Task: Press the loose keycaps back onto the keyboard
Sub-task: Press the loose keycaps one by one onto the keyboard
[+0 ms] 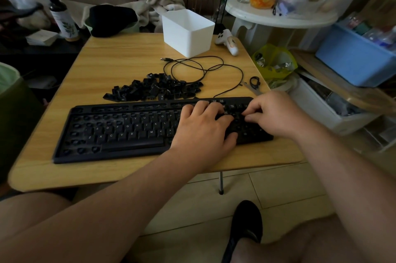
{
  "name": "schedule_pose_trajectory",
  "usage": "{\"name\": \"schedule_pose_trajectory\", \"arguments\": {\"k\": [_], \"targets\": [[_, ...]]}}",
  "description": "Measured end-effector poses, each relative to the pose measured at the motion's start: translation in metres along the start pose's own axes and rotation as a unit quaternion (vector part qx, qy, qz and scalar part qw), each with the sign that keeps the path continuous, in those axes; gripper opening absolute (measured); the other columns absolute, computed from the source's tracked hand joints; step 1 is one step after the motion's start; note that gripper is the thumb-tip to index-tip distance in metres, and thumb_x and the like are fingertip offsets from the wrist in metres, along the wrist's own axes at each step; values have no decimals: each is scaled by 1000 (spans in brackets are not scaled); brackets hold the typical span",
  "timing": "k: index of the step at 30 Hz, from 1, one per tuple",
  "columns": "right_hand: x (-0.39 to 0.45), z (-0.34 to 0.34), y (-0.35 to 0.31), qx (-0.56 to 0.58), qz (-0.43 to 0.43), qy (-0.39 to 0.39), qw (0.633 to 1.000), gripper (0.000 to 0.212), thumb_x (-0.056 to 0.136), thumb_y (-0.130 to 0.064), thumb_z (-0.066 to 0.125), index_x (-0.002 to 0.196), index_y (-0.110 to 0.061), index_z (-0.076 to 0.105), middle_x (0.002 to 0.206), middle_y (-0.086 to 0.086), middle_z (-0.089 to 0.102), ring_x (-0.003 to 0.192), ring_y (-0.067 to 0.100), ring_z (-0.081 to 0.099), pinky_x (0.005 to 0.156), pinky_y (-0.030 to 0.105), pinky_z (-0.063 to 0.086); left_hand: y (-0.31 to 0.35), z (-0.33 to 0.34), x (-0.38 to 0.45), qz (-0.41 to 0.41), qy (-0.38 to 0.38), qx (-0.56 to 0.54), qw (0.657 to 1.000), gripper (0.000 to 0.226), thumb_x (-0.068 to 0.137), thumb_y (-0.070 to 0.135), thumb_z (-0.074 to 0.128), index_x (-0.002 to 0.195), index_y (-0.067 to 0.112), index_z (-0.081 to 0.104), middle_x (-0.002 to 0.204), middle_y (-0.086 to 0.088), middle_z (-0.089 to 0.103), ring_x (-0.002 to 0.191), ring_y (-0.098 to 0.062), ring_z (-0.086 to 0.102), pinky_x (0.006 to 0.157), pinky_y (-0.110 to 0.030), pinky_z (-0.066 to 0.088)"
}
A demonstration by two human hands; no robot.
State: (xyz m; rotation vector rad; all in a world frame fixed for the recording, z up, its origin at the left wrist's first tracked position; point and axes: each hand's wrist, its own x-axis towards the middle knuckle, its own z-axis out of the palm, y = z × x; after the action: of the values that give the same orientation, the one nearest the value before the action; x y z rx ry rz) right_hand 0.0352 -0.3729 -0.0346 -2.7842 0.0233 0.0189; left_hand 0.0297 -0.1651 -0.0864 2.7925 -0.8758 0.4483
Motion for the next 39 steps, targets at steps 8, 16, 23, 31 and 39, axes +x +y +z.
{"name": "schedule_pose_trajectory", "arguments": {"k": [8, 16, 23, 31, 39], "targets": [[1, 1, 4, 153, 78, 29, 985, 11, 84, -32, 84, 80, -26, 76, 86, -8, 72, 87, 9, 65, 70, 30, 50, 0, 1, -1, 3, 4, -6, 1000, 53, 96, 61, 37, 128, 34, 68, 131, 6, 59, 122, -24, 49, 100, -47, 38], [4, -5, -3, 130, 88, 0, 988, 15, 80, -29, 88, 77, -22, 75, 85, -6, 71, 86, 9, 64, 66, 28, 47, -3, -3, 0, 2, 3, -19, 1000, 49, 95, 61, 39, 125, 36, 70, 129, 8, 62, 121, -23, 51, 98, -46, 39], [24, -1, -29, 183, 18, 57, 981, 12, 87, -38, 81, 83, -28, 76, 86, -8, 70, 84, 9, 64, 68, 28, 48, -65, -34, 26, -45, -5, -73, 996, 23, 101, 45, 54, 111, 40, 75, 103, 16, 73, 103, -14, 64, 99, -45, 50], [60, 19, -80, 161, -51, 74, 983, 9, 91, -40, 75, 86, -33, 76, 82, -14, 67, 79, 1, 59, 63, 23, 41, -144, -52, 31, -264, -100, -77, 956, 18, 87, 58, 71, 85, 40, 68, 85, 17, 65, 87, -14, 64, 83, -42, 60], [70, 39, -104, 179, -72, 66, 979, 11, 91, -42, 75, 89, -31, 78, 81, -17, 68, 80, -2, 60, 63, 20, 42, -141, -51, 37, -278, -112, -69, 951, 20, 90, 56, 68, 97, 38, 74, 93, 11, 66, 93, -17, 60, 93, -49, 56]]}}
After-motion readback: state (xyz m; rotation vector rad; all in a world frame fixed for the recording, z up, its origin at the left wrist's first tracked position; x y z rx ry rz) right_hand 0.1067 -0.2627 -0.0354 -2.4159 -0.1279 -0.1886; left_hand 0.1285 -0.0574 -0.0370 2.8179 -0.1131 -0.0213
